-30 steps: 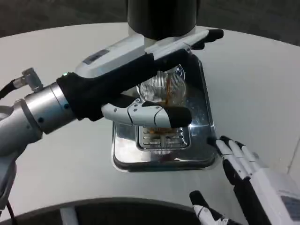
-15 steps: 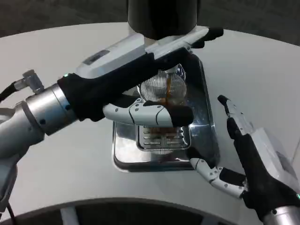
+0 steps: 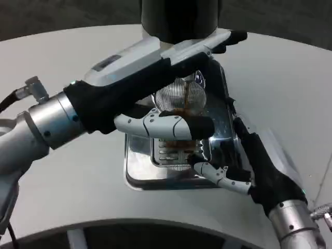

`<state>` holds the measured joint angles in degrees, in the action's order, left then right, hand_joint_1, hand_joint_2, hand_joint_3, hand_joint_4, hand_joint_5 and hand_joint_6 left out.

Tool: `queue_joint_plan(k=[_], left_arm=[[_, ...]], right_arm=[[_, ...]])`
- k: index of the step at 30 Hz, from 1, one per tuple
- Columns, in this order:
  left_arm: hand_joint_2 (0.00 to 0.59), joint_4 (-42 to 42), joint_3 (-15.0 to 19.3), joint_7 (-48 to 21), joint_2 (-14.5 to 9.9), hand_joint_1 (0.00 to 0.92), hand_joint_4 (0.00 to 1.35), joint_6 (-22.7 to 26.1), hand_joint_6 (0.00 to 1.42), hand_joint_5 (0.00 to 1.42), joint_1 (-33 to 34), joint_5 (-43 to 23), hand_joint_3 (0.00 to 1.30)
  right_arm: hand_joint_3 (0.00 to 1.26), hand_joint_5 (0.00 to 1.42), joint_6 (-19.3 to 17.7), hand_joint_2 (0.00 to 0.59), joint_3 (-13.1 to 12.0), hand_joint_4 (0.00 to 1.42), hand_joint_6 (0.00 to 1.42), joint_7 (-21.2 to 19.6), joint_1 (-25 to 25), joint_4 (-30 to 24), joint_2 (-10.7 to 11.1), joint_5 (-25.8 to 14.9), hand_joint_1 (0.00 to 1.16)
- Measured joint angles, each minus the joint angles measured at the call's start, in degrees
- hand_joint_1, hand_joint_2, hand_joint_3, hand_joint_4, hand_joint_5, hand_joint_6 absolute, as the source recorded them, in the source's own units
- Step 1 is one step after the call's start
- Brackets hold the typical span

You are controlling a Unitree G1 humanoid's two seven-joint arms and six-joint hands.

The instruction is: Grasp the cup under the faucet to collect the drink, then remove the cup.

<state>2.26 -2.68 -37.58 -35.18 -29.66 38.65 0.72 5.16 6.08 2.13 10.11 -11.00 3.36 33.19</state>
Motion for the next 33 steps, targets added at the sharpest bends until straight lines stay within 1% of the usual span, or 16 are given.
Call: queue_joint_plan(k=[2, 6, 14, 18, 25, 29, 33], left_arm=[[0.113, -0.03, 0.0, 0.02, -0.06, 0.0, 0.0, 0.02, 0.01, 0.06, 0.01, 0.01, 0.0], [0.116, -0.09, -0.01, 0.07, -0.19, 0.0, 0.0, 0.06, 0.01, 0.06, 0.0, 0.01, 0.0], [0.117, -0.36, -0.01, 0.24, -0.59, 0.0, 0.0, 0.49, 0.01, 0.06, 0.01, 0.0, 0.0], [0.119, -0.57, -0.01, 0.3, -0.88, 0.0, 0.0, 0.68, 0.01, 0.06, 0.0, 0.02, 0.0], [0.123, -0.69, -0.01, 0.47, -1.05, 0.0, 0.0, 0.8, 0.01, 0.07, -0.01, 0.07, 0.0], [0.133, -0.7, -0.01, 0.47, -1.1, 0.0, 0.0, 0.86, 0.02, 0.07, -0.01, 0.07, 0.0], [0.135, -0.7, -0.01, 0.92, -1.14, 0.0, 0.0, 0.84, 0.02, 0.07, -0.01, 0.3, 0.0]], right_arm=[[0.0, 0.0, -0.77, 0.204, 0.11, 0.0, 0.0, -0.89, 1.63, 2.11, 0.27, -1.12, 0.69], [0.0, 0.0, -1.14, 0.204, 0.81, 0.0, 0.0, -2.74, 4.35, 5.35, 0.43, -2.33, 0.69], [0.0, 0.0, -1.31, 0.198, 2.06, 0.0, 0.0, -5.67, 8.91, 10.56, -0.56, -4.52, 0.7], [0.0, 0.0, -1.51, 0.197, 2.26, 0.0, 0.0, -6.53, 11.07, 13.29, -0.78, -5.58, 0.7], [0.0, 0.0, -2.52, 0.199, 3.32, 0.0, 0.0, -7.71, 14.29, 16.91, -0.81, -6.46, 0.71], [0.0, 0.0, -2.91, 0.2, 3.3, 0.0, 0.0, -8.18, 16.24, 20.17, -0.79, -7.62, 0.71], [0.0, 0.0, -3.55, 0.2, 3.34, 0.0, 0.0, -9.67, 17.27, 22.27, -0.95, -7.8, 0.71]])
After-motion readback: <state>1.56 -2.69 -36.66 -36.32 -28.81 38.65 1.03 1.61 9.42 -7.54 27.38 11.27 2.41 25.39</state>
